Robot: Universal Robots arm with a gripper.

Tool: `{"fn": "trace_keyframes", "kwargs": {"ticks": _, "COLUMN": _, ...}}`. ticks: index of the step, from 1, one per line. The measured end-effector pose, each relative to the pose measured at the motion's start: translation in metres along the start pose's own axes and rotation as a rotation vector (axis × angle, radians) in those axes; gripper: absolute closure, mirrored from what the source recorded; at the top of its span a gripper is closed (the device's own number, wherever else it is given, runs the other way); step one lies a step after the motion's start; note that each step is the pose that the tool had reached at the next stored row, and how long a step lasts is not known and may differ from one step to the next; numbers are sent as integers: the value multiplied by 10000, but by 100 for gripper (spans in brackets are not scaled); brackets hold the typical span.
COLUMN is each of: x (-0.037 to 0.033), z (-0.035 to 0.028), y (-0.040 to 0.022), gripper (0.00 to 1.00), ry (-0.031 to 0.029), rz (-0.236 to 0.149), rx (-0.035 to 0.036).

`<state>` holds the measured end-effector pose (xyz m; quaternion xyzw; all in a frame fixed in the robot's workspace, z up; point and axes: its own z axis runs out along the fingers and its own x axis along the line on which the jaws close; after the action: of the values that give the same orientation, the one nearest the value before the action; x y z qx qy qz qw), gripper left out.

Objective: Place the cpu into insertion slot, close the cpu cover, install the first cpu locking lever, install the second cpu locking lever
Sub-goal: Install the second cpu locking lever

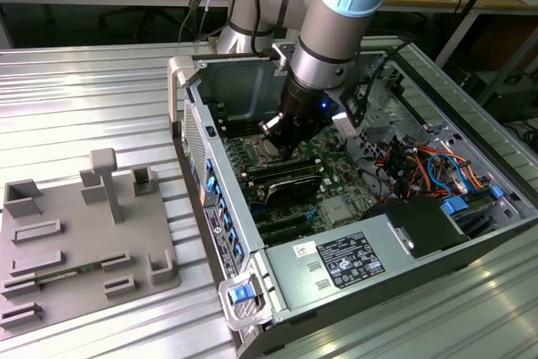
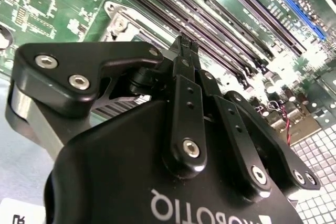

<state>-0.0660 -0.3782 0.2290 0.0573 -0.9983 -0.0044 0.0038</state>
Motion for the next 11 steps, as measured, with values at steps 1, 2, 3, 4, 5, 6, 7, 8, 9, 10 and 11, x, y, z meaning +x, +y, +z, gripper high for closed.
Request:
{"fn": "trace_keyframes", "kwargs": {"ticks": 1, "x": 23, "z": 7, "y": 2, "gripper": 89, "ry": 3, "rz": 0, "rx": 1}}
{"fn": "trace_keyframes", "kwargs": {"ticks": 2, "x": 35, "z": 13, "y": 3, "gripper": 89, "ry": 5, "rz": 0, "rx": 2}}
{"fn": "trace_keyframes", "kwargs": {"ticks": 3, "x": 58, "z": 24, "y": 6, "gripper": 89, "ry": 10, "rz": 1, "rx": 1}}
{"fn": "trace_keyframes", "kwargs": {"ticks": 4, "x": 76, "z": 33, "y": 8, "gripper": 89, "ry": 22, "rz": 2, "rx": -1}}
{"fn": "trace_keyframes", "kwargs": {"ticks": 5, "x": 87, "z": 37, "y": 9, "gripper": 89, "ry": 29, "rz": 1, "rx": -2}}
{"fn": "trace_keyframes", "kwargs": {"ticks": 6, "x": 97, "z": 41, "y": 10, "gripper": 89, "ry": 35, "rz": 0, "rx": -3}}
{"fn": "trace_keyframes", "kwargs": {"ticks": 7, "x": 110, "z": 46, "y": 12, "gripper": 89, "ry": 43, "rz": 0, "rx": -4}}
{"fn": "trace_keyframes", "kwargs": {"ticks": 8, "x": 117, "z": 49, "y": 13, "gripper": 89, "ry": 52, "rz": 1, "rx": -6}}
{"fn": "trace_keyframes", "kwargs": {"ticks": 9, "x": 118, "z": 54, "y": 13, "gripper": 89, "ry": 61, "rz": -1, "rx": -7}}
{"fn": "trace_keyframes", "kwargs": {"ticks": 10, "x": 124, "z": 58, "y": 14, "gripper": 89, "ry": 68, "rz": 1, "rx": -7}}
{"fn": "trace_keyframes", "kwargs": {"ticks": 11, "x": 133, "z": 64, "y": 14, "gripper": 89, "ry": 76, "rz": 2, "rx": -7}}
